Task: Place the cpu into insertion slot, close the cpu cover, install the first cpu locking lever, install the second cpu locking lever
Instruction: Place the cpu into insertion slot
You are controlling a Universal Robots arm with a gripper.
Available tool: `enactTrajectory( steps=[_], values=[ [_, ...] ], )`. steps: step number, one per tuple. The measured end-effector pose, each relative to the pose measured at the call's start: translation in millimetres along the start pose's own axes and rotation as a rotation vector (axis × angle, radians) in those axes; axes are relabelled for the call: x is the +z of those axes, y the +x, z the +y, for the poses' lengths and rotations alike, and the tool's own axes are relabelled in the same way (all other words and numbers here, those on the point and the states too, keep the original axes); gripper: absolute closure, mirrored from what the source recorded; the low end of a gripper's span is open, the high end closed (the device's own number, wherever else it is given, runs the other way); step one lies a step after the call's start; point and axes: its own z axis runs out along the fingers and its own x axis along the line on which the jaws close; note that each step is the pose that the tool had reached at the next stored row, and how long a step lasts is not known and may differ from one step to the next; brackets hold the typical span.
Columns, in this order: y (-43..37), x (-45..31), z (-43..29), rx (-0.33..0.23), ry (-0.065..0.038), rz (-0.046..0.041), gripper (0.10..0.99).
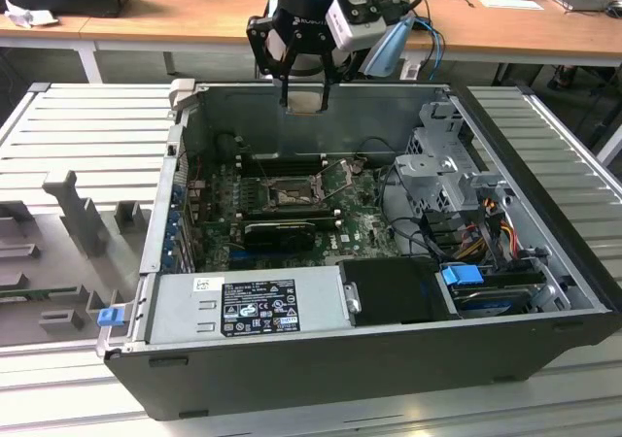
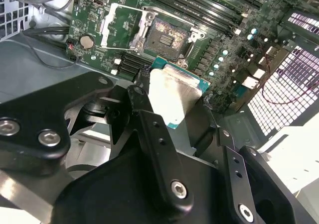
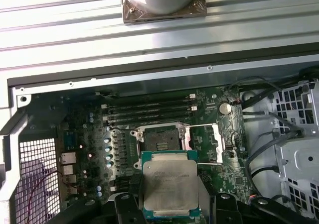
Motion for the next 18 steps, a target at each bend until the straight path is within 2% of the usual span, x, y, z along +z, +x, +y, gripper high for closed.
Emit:
enactTrajectory(
  steps=[18],
  values=[
    [0.0,0.0,0.0,0.045,-0.001,-0.0040,0.557]
  ],
)
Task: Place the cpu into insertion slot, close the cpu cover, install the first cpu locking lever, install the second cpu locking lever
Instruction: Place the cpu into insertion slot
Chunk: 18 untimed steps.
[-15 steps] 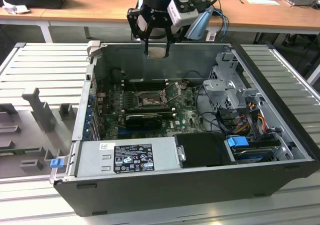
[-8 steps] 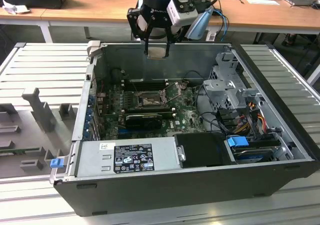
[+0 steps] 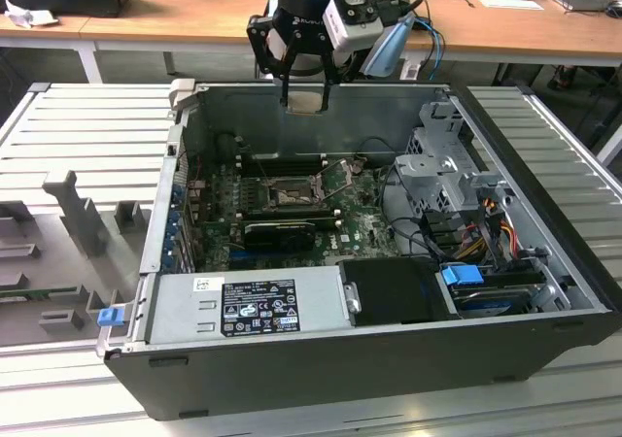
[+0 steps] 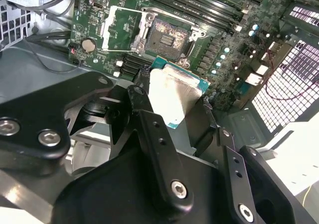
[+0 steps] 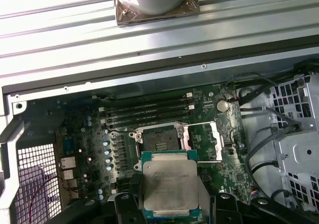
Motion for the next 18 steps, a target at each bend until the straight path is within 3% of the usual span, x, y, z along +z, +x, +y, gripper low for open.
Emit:
enactTrajectory(
  steps=[18],
  values=[
    [0.0,0.0,0.0,0.044,-0.001,-0.0039,0.557]
  ],
)
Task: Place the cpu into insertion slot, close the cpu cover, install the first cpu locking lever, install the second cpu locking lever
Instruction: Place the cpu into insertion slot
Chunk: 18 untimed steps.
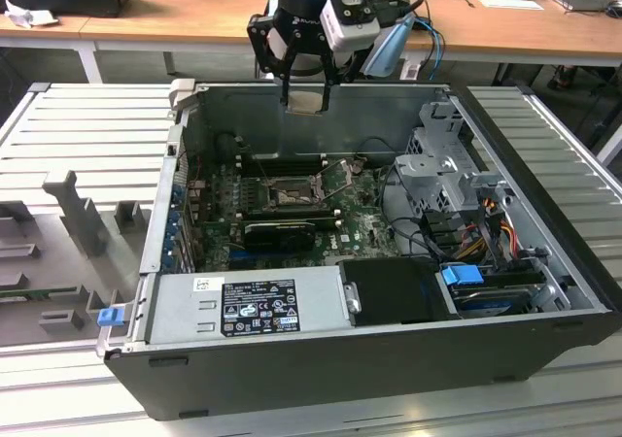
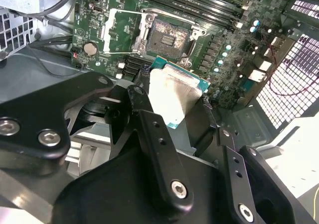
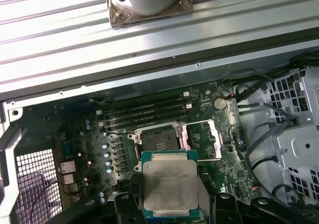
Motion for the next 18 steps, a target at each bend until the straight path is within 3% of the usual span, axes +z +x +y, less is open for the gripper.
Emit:
enactTrajectory(
  steps=[18],
  values=[
    [0.0,0.0,0.0,0.042,-0.001,-0.0038,0.557]
  ],
)
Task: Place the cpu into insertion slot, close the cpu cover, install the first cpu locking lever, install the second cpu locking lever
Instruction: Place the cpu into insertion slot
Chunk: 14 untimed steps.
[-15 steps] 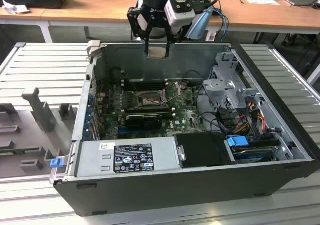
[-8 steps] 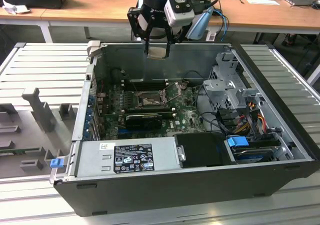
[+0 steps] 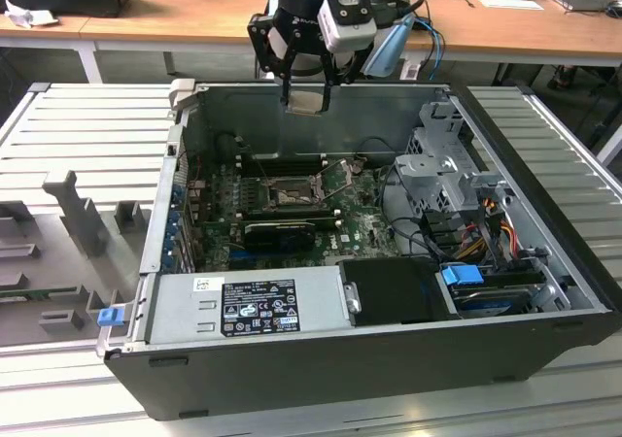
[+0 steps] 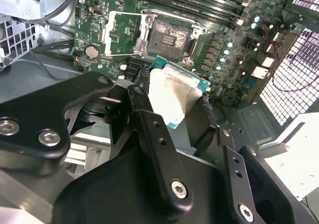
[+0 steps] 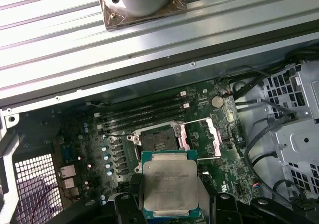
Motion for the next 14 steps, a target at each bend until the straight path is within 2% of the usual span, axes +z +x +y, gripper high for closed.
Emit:
enactTrajectory(
  steps=[5,14],
  values=[
    [0.0,0.1,0.0,0.022,0.000,-0.0019,0.557],
    [1.3,0.9,-0.4,0.177,-0.003,-0.0159,0.557]
  ],
)
